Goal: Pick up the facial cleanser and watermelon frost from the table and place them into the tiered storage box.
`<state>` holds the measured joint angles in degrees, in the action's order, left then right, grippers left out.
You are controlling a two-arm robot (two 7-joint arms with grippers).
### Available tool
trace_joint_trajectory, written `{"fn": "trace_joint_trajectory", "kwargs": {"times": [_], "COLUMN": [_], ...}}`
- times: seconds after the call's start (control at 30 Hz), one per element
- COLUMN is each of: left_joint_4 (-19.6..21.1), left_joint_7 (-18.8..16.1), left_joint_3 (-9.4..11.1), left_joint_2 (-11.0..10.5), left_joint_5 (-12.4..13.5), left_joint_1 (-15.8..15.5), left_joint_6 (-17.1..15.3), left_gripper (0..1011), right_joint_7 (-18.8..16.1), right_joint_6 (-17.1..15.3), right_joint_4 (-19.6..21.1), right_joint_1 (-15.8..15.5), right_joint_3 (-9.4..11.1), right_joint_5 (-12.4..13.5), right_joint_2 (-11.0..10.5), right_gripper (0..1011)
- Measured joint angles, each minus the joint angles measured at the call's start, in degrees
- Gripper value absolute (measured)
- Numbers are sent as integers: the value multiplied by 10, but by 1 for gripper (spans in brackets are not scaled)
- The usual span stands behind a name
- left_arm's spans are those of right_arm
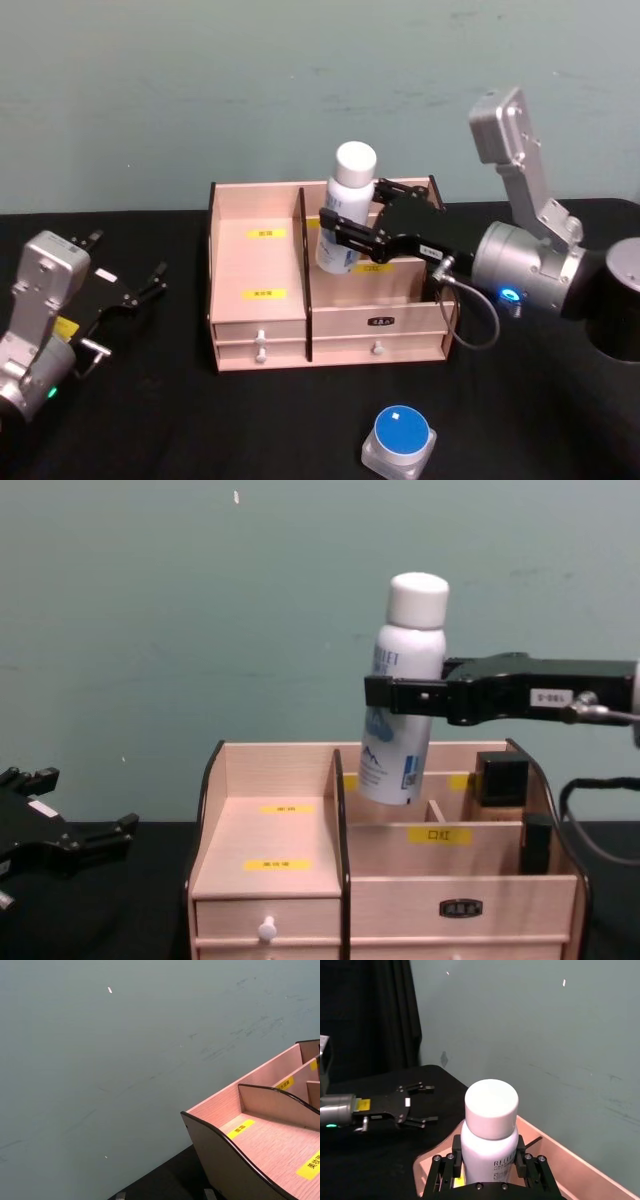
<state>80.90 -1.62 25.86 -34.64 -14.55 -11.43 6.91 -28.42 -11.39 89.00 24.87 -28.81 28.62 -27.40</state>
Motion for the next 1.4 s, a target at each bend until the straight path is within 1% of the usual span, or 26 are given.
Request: {"fn": "trace_joint_trajectory", "kwargs": {"times": [0.17,0.3,0.67,1.13,1.4], "left_joint_4": [0,0,0,0,0], "left_joint_7": [0,0,0,0,0], "left_joint_3": [0,0,0,0,0], "left_joint_2": [0,0,0,0,0], "left_joint_5": [0,0,0,0,0], "left_joint_1": [0,0,0,0,0], "left_joint_6": [0,0,0,0,0], "left_gripper": [1010,1009,1010,1010,1010], "right_joint_7": [0,1,3,3,-3], "right_joint_6": [1,4,8,14,22], "right_joint_4": [-31,-44,-54,-92,-124], "right_joint_1": [19,24,29,43,54], "right_joint_3": [-7,-9,-7,-2,-4], "right_joint_5": [-5,-6,-11,-16,-20], "right_joint_2": [16,22,24,35,48], "right_gripper": [592,592,592,592,592]}}
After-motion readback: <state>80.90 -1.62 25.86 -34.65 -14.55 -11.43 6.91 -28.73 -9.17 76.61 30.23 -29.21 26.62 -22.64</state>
